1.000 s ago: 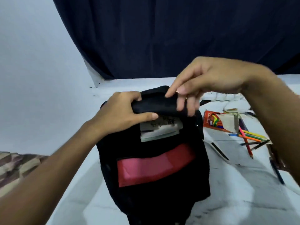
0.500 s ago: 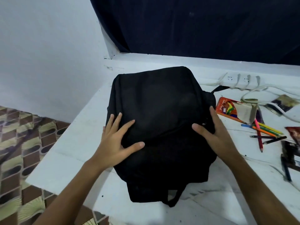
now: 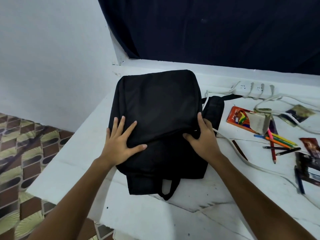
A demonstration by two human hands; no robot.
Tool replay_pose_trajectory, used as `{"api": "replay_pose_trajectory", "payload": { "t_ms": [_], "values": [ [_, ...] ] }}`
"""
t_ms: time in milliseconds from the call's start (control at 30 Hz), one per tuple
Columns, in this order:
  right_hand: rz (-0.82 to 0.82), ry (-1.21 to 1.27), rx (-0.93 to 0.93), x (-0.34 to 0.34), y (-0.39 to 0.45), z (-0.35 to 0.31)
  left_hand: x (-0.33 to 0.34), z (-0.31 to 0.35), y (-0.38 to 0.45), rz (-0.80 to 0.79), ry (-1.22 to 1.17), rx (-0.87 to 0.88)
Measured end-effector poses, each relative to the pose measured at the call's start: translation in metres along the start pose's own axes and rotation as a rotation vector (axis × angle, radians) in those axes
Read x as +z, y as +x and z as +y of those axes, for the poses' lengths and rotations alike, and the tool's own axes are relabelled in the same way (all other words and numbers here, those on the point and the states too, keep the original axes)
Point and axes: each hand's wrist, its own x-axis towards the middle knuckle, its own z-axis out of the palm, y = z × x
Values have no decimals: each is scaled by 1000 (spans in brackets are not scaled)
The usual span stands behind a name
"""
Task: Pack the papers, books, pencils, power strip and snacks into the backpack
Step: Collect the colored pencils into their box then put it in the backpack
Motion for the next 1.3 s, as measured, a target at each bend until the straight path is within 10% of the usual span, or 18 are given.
{"api": "replay_pose_trajectory", "payload": {
  "t_ms": [300, 533, 833, 967, 1167, 1300],
  "values": [
    [192, -162, -156, -105, 6, 46, -27, 61, 21, -93, -35, -114],
    [-255, -797, 43, -183, 74, 127, 10, 225, 36, 65, -159, 194],
    [-279, -677, 1, -191, 74, 109, 47, 295, 44, 16, -364, 327],
    [-172, -461, -117, -227, 58, 92, 42, 300, 54, 71, -737, 121],
    [-457, -353, -371, -251, 14, 62, 39, 310, 63, -473, -1103, -176],
    [-313, -155, -309, -255, 7, 69, 52, 307, 57, -443, -1346, -248]
  ]
}}
